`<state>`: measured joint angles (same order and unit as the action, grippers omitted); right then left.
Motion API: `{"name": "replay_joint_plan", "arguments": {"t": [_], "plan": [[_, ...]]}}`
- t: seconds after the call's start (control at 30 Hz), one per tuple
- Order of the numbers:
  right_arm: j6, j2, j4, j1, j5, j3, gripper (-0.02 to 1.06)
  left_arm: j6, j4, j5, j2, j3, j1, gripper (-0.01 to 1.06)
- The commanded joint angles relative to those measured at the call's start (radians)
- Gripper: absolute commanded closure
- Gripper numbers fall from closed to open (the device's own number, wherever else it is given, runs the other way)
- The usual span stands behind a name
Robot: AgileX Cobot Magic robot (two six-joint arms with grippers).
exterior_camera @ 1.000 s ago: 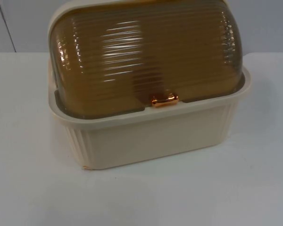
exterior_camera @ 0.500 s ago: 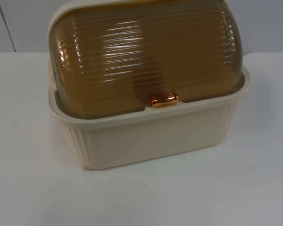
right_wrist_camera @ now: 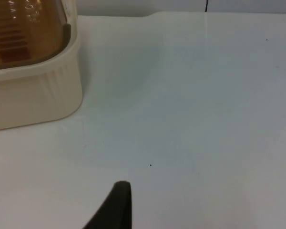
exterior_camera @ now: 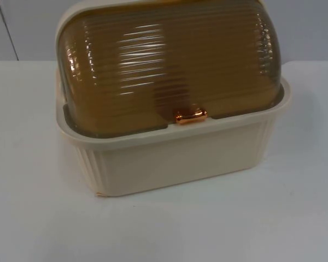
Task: Open the box lid with the left hand, place the block into the box with the right hand, then close the box lid with the left hand.
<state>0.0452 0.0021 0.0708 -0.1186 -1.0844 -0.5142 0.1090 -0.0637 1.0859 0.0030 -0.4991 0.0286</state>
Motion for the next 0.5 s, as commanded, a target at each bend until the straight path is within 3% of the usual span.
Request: {"name": "replay_joint_plan", "arguments": {"t": [0.0,0.47], "plan": [[-0.004,-0.002,0.002,0.005,0.007,0.001,0.06,-0.01,0.004,-0.009,-0.003,0.004,0.006,0.02],[-0.008,-0.002,-0.01,0.059,0.007,0.001,0.06,-0.01,0.004,-0.009,-0.003,0.004,0.006,0.02]]}}
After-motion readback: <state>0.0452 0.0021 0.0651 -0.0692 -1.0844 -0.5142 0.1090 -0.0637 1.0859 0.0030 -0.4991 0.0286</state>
